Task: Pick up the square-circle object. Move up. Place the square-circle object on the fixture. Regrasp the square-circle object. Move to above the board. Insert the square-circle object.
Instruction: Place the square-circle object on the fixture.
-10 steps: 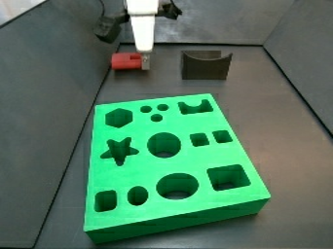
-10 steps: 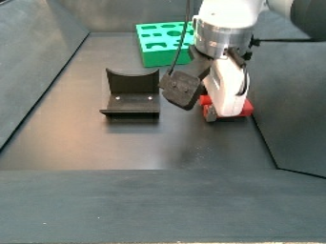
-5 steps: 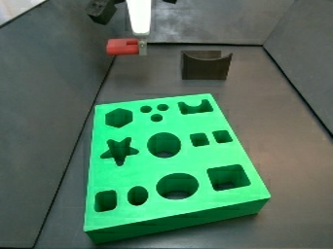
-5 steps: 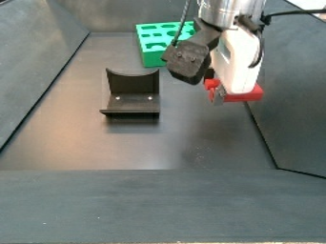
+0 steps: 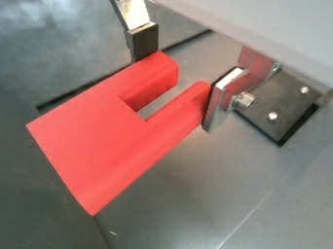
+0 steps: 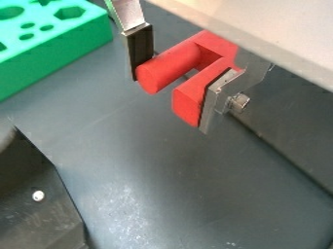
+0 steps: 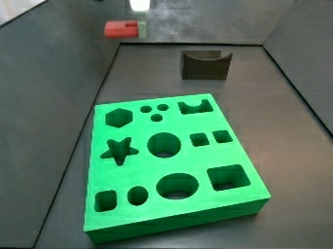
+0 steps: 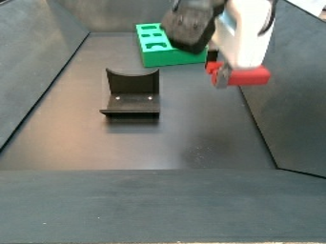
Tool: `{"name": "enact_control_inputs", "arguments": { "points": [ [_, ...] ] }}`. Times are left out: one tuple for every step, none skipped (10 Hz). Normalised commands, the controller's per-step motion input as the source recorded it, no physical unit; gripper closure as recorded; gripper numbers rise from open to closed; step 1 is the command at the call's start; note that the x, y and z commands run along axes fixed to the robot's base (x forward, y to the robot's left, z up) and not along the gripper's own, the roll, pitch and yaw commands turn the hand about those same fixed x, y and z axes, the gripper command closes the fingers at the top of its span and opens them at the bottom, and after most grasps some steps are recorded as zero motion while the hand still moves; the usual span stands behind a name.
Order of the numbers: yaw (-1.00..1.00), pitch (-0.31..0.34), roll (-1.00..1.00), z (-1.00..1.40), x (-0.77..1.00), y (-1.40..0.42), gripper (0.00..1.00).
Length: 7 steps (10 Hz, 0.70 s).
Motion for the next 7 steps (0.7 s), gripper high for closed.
{"name": "enact_control_inputs", "arguments": {
  "points": [
    [0.02,0.02,-0.07,1.0,-0.02,-0.02,1.0],
    [0.02,0.021,-0.09,1.0,-0.03,-0.02,1.0],
    [0.02,0.022,-0.1,0.87,-0.02,-0.02,1.0],
    [0.01,0.026,-0.11,0.72,-0.01,-0.02,1.0],
    [0.01,0.033,-0.12,0.56,-0.01,-0.01,1.0],
    [0.0,0.045,-0.13,0.36,0.0,-0.01,1.0],
    [-0.01,0.052,-0.14,0.2,0.01,-0.01,1.0]
  ]
}}
